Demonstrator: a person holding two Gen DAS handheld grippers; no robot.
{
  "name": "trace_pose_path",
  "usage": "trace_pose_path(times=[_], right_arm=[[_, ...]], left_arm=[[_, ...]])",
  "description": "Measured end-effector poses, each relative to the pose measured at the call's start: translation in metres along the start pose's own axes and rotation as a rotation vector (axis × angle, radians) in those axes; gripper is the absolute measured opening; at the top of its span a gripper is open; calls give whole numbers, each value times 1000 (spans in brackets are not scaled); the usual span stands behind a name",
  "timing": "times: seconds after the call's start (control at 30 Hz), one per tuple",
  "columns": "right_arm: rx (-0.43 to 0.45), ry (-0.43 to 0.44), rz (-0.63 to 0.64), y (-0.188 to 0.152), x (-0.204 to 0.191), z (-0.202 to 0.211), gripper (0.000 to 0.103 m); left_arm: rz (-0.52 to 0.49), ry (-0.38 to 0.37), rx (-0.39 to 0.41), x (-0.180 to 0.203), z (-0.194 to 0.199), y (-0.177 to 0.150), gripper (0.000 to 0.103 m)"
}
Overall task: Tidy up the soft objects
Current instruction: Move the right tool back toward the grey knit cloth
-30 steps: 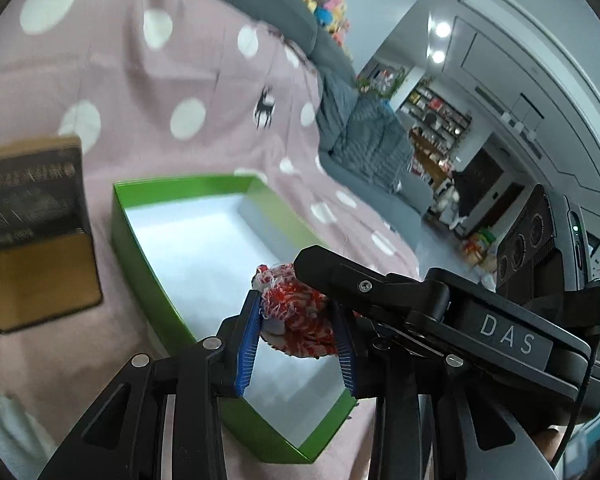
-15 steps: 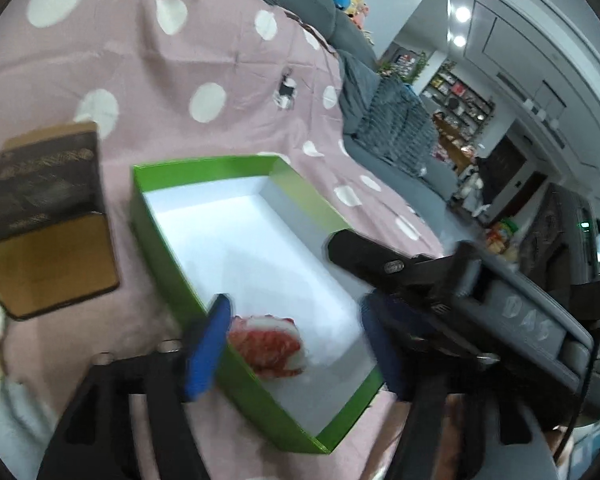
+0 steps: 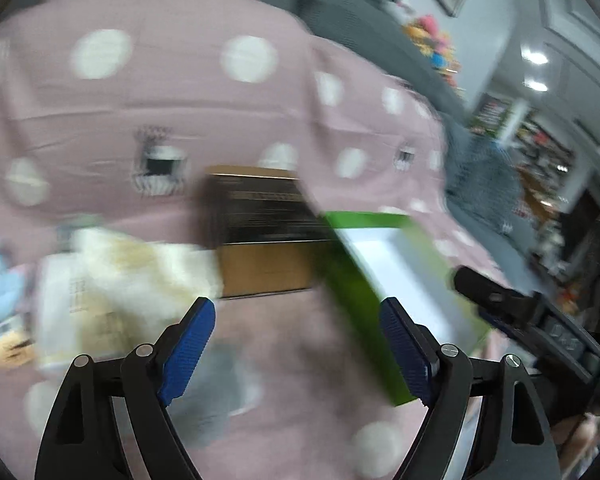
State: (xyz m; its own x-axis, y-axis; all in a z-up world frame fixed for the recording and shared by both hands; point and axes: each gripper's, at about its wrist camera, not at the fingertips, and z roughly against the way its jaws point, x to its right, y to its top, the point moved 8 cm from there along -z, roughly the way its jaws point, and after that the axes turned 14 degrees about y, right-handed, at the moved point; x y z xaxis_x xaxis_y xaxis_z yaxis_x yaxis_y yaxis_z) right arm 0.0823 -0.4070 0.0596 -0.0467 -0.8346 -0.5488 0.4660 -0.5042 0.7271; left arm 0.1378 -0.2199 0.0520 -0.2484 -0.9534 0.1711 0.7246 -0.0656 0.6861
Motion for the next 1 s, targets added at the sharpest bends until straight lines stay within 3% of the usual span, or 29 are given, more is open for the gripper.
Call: trace_pose_path(times=[0.1, 0.3, 0.53, 0.67, 0.77, 0.97, 1.0], right_arm=[[-35, 16, 46, -13, -21, 1, 102], [-126, 79, 109, -42, -63, -8, 102], [-279, 229, 146, -81, -114, -40, 101], [-352, 241, 162, -101, -131, -67, 101], [-400, 201, 183, -115, -131, -95, 98], [-482, 129, 161, -140, -112, -142, 79], [-493, 115, 163, -143, -109, -146, 64]], left_arm=[[62, 125, -4, -50, 12, -6, 85], [168, 251, -22, -123, 33, -31, 85], [260, 328, -69, -183, 38, -67, 85], [285, 369, -108, -208, 34, -92, 85], [326, 381, -132, -228, 36, -110, 85], [379, 415, -145, -261, 45, -133, 85], [391, 422, -148, -268, 47, -136, 85]])
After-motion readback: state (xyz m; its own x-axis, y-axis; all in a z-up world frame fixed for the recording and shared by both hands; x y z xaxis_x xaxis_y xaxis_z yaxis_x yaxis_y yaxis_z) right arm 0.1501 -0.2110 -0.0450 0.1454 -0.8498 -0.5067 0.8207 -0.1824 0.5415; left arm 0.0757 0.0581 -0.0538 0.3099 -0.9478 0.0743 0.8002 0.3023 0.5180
